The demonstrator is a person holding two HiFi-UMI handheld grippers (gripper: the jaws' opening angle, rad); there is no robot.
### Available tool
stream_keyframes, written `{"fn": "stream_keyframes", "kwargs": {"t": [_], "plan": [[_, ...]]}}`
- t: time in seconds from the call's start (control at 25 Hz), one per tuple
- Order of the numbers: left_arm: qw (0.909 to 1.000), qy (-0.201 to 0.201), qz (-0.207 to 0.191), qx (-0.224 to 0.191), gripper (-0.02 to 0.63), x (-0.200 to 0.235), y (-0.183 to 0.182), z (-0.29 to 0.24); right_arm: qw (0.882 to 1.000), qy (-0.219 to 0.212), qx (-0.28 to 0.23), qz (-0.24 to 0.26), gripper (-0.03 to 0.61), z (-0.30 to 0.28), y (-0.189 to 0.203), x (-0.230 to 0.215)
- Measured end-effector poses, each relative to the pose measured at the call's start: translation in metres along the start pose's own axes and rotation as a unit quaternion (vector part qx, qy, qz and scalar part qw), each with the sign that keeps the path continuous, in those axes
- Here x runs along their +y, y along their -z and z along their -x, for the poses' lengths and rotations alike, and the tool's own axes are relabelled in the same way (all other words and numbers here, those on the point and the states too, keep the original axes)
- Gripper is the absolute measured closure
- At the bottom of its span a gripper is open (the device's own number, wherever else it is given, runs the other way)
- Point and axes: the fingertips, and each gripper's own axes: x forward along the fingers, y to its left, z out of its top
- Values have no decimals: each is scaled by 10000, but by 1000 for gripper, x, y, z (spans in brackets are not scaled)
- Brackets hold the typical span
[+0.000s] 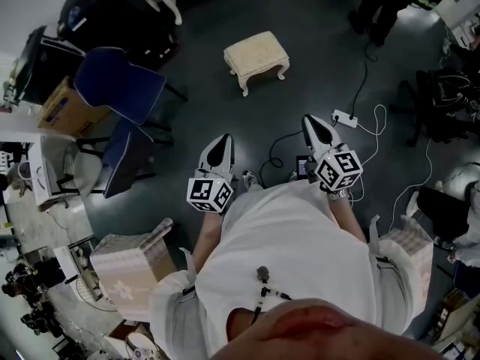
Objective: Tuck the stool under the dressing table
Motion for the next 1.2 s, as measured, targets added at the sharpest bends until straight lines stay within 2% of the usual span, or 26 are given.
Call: {"fn": "stream_keyframes", "kwargs": {"t": [0.32,0.64,0.92,1.2], "plan": [[10000,-82,-10,-30,607,-85,17,-43,10000,-14,74,18,571,56,-18,-85],[9992,-371,119,-131,607,-111,27,-79,9997,-92,210,49,571,66,-31,-146],[9990,-399,187,33,607,-71,32,-112,9995,-115,289,21,571,19,-30,-156],[9990,-248,354,-114,607,12,-7,-169,9999,114,80,-25,571,-70,-57,-153]]}}
